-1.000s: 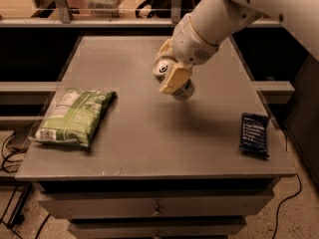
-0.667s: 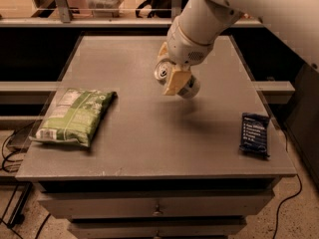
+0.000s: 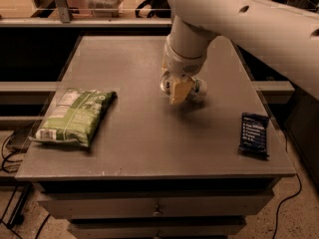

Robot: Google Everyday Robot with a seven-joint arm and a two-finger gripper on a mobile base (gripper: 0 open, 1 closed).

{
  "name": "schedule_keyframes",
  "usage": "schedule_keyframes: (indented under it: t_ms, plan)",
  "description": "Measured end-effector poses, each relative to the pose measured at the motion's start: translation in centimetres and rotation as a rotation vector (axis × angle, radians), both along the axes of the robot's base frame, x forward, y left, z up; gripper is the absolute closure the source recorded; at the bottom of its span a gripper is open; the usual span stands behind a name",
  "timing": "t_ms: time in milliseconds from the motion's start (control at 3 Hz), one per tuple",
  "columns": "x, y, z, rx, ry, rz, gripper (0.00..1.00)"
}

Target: Knock 7up can over

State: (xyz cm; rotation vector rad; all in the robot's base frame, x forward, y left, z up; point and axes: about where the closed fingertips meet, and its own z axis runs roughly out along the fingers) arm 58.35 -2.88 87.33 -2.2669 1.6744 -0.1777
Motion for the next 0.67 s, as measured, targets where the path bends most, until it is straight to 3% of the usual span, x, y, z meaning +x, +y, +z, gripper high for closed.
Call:
schedule_keyframes:
  t_ms: [333, 667]
  plan:
    - [-0.14, -0.22, -0.59, -0.034, -0.001, -0.007, 0.12]
    - [-0.68, -0.14, -0.37, -0.021, 0.009, -0.022, 0.00]
